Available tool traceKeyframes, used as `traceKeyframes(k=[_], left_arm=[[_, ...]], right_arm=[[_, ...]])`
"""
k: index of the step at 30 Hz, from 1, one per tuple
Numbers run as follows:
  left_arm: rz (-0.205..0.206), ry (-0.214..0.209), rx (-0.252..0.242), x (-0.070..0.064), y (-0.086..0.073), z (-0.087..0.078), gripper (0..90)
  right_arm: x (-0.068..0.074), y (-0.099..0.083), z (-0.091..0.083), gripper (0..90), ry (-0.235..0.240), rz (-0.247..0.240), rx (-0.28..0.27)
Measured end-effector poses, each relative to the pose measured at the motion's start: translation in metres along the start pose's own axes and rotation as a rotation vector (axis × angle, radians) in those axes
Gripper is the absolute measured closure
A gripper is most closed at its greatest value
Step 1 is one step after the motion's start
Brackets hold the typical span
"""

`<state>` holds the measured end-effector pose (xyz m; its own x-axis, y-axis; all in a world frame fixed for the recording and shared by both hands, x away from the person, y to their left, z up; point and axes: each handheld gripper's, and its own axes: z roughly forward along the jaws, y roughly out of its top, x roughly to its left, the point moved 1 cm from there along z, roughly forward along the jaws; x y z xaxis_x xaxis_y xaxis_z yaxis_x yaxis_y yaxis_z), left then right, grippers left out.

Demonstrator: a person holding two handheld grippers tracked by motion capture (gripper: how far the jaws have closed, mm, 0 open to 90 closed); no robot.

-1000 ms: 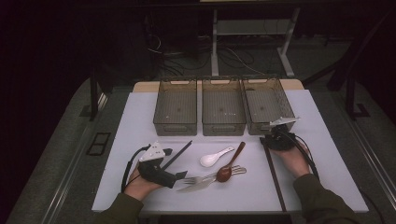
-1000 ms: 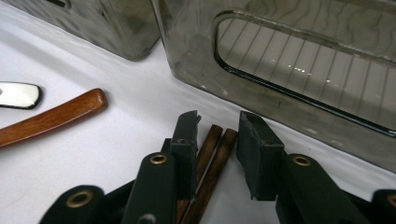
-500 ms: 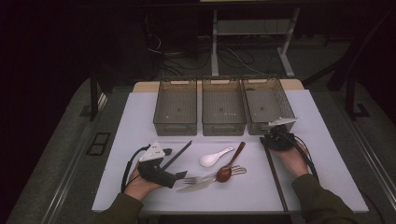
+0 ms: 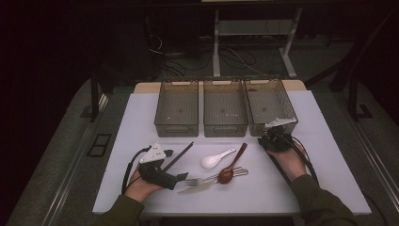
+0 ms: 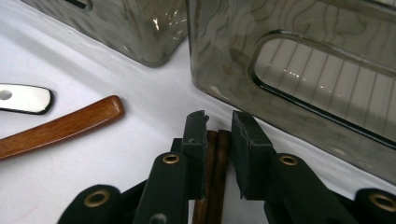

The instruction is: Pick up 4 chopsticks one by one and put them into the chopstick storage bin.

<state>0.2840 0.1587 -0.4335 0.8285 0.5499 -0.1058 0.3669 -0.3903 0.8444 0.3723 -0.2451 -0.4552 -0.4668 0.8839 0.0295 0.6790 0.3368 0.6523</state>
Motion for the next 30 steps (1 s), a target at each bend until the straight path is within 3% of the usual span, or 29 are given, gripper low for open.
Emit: traceKeyframes(k=[30], left_arm=[[-0.001,0.002,-0.006,0.0,0.0,-0.001,0.0]], right_arm=[[0.025,0.017,0.016,75.9,0.081,-0.094,-0.004]])
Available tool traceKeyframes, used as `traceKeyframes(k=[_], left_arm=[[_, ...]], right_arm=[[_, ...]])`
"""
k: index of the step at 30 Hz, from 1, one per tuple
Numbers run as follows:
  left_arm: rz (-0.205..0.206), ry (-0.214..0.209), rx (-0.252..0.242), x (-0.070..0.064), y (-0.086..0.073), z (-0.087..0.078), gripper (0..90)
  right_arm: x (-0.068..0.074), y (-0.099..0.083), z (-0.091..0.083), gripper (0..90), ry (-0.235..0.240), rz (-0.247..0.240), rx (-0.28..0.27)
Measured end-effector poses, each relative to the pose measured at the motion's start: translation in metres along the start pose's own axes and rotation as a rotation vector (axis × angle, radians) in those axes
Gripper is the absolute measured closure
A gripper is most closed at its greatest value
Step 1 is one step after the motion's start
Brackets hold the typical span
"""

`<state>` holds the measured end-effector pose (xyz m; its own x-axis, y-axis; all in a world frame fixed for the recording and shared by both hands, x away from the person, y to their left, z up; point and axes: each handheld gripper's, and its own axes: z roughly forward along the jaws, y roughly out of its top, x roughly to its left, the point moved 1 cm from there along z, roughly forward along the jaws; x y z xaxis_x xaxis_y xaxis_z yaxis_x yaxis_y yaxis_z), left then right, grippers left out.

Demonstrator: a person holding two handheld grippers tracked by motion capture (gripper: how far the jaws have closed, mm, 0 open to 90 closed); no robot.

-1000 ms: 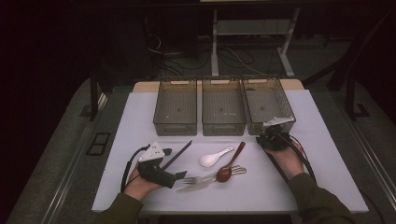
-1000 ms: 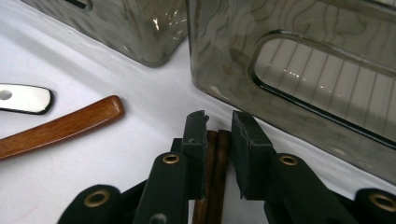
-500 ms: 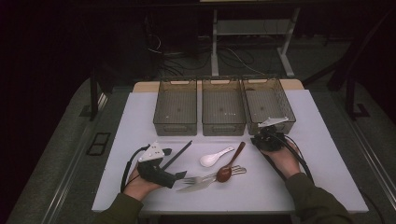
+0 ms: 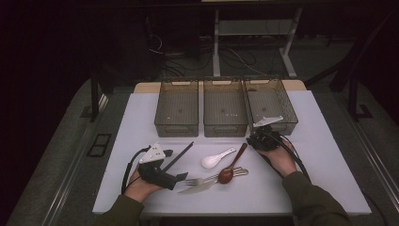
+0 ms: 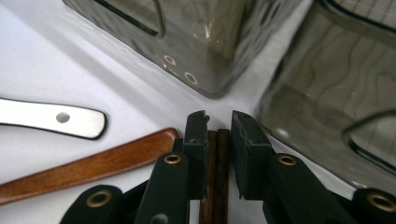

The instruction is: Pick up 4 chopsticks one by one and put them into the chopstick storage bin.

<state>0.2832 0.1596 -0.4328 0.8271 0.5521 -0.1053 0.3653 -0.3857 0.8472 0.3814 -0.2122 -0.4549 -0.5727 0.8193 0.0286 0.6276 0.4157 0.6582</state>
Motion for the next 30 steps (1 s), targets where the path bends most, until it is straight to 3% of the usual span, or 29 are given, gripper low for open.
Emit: traceKeyframes(k=[9,16,30], left_arm=[[0.003,-0.003,-0.001,0.0,0.0,0.0,0.0],[0.003,-0.005,0.001,0.0,0.0,0.0,0.0],[0.007,-0.003,0.003,0.0,-0.001,-0.002,0.0]], right_arm=[[-0.001,0.001,0.0,73.2,0.011,0.013,-0.014],[-0.006,0.001,-0.01,67.3,0.038,0.043,-0.042],[-0.01,-0.003,-0.027,58.9,0.09,0.056,-0.067]])
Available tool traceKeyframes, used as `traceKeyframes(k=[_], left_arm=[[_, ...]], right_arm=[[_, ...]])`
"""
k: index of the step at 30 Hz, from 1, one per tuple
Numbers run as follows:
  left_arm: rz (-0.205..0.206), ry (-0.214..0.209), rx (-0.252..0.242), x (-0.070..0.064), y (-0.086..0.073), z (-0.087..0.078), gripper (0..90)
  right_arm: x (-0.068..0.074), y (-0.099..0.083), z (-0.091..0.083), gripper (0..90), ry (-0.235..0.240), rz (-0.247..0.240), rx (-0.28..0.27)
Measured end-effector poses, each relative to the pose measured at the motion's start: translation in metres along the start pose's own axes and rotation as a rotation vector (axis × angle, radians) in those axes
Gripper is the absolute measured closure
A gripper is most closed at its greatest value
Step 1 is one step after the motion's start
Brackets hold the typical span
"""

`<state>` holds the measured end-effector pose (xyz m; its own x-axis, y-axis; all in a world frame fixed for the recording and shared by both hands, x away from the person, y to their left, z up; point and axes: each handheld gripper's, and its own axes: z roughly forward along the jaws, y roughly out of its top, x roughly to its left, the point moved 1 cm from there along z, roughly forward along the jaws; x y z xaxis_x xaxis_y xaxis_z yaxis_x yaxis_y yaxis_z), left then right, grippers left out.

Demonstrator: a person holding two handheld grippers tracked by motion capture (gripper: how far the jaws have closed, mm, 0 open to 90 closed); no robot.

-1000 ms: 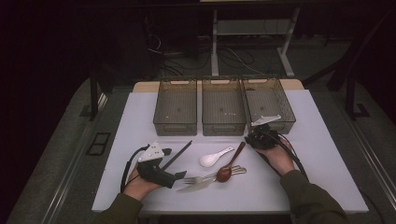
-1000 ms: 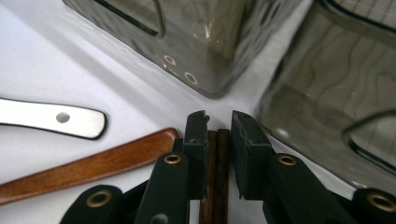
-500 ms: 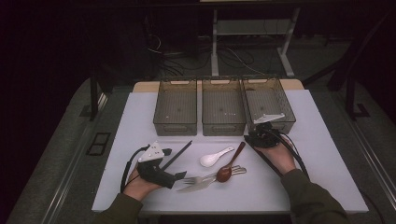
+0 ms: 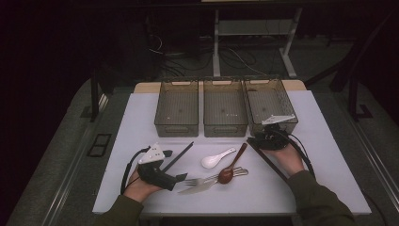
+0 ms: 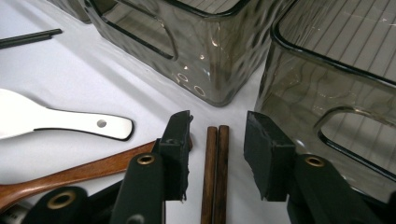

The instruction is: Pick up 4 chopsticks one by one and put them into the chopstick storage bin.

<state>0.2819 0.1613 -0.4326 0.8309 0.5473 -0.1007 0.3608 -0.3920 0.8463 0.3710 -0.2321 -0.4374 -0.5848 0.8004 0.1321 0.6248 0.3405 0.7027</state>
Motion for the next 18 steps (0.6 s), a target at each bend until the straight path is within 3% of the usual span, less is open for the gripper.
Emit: traceKeyframes(k=[10,18], left_arm=[[-0.026,-0.002,-0.027,0.001,-0.002,-0.006,0.0],[-0.015,0.009,-0.007,0.0,-0.006,-0.008,0.0]], right_arm=[[-0.001,-0.007,-0.012,50.4,0.052,0.006,-0.014],[0.0,-0.016,-0.028,47.2,0.065,-0.001,-0.025]])
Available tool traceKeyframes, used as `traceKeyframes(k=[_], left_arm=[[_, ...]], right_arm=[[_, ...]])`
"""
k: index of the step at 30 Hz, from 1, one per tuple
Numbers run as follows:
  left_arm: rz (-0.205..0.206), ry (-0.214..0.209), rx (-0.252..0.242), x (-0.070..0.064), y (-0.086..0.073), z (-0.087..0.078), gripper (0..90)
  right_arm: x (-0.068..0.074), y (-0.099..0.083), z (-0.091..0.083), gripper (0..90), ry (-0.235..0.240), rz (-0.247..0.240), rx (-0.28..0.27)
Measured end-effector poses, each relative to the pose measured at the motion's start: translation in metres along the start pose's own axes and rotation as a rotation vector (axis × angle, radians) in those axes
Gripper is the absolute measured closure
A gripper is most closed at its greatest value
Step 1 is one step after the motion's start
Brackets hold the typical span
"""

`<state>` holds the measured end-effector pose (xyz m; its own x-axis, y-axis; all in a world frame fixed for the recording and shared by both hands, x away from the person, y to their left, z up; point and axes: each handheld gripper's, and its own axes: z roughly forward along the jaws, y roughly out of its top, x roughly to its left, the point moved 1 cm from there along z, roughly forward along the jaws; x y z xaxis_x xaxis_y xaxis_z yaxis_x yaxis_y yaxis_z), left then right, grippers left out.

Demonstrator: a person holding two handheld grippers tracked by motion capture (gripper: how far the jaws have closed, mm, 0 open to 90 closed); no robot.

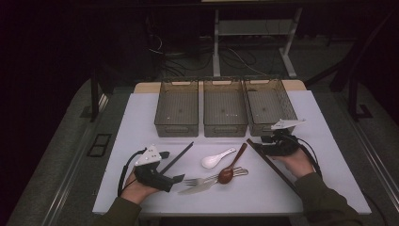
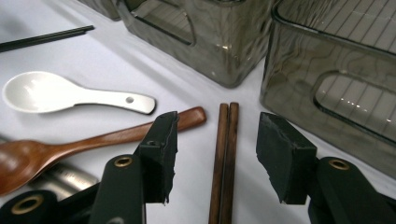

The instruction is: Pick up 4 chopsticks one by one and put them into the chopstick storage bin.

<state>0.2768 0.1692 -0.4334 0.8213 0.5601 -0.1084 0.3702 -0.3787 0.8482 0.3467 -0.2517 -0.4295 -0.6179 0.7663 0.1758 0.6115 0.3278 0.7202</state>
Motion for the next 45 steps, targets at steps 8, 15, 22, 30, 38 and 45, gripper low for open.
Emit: traceKeyframes(k=[8,15,22,30,38,45], left_arm=[[-0.007,0.006,0.003,0.0,-0.002,-0.002,0.0],[-0.009,0.013,0.004,0.0,-0.003,-0.004,0.0],[-0.02,0.011,-0.009,0.0,-0.003,-0.006,0.0],[-0.023,0.003,-0.018,0.0,-0.003,-0.006,0.0],[-0.014,0.004,-0.013,-0.001,-0.002,-0.006,0.0],[-0.014,0.005,-0.009,-0.001,-0.003,-0.006,0.0]], right_arm=[[0.001,-0.011,-0.015,47.2,0.018,-0.006,0.005],[0.004,-0.016,-0.027,47.3,0.029,-0.009,0.022],[0.003,-0.024,-0.036,47.5,0.017,-0.023,0.052],[0.001,-0.033,-0.05,49.4,0.012,0.004,0.101],[-0.001,-0.038,-0.061,54.2,0.001,-0.002,0.146],[0.003,-0.041,-0.06,59.8,-0.008,-0.039,0.243]])
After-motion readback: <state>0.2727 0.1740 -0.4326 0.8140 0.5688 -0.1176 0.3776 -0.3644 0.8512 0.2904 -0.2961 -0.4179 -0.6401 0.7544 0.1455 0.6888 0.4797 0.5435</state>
